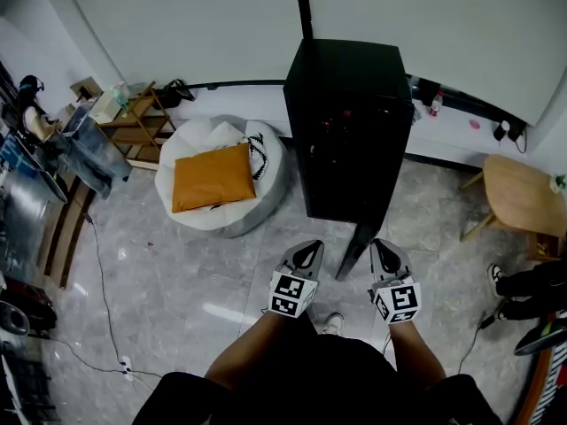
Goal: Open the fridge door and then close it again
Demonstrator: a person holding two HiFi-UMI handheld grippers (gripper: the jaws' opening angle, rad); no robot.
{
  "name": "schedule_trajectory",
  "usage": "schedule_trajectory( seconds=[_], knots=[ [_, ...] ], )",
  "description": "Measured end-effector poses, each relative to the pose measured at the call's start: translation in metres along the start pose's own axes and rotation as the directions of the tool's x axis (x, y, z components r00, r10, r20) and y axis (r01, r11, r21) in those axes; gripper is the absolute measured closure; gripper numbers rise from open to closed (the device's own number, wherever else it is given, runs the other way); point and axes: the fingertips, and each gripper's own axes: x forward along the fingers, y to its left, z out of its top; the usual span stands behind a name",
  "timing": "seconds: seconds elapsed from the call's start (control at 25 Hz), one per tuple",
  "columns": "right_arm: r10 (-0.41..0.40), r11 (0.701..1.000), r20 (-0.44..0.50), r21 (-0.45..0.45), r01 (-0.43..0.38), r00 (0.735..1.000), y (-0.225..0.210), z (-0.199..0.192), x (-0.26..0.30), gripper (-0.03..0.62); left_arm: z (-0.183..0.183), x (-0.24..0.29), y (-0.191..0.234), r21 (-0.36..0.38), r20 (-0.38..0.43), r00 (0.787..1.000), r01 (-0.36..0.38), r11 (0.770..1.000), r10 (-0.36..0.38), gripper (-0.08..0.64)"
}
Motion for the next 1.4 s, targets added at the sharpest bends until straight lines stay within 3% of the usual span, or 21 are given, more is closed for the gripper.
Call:
schedule_trajectory(
  seconds=[0.84, 1.04, 1.4],
  knots=[
    [0.07, 0.997, -0.002, -0.027, -0.07, 0.998, 0.03, 0.01, 0.041, 0.574, 0.012, -0.007, 0.053, -0.029, 0.009, 0.996, -0.086, 0.996, 0.086, 0.538],
    [0.096, 0.993, -0.02, -0.064, -0.097, 0.995, 0.036, 0.011, 0.053, 0.574, 0.019, -0.008, 0.06, 0.019, 0.009, 0.996, -0.087, 0.996, 0.087, 0.538],
    [0.114, 0.992, -0.04, -0.041, -0.115, 0.993, 0.051, 0.012, 0.077, 0.574, 0.019, -0.005, 0.082, 0.036, -0.002, 0.996, -0.084, 0.996, 0.084, 0.538]
  ],
)
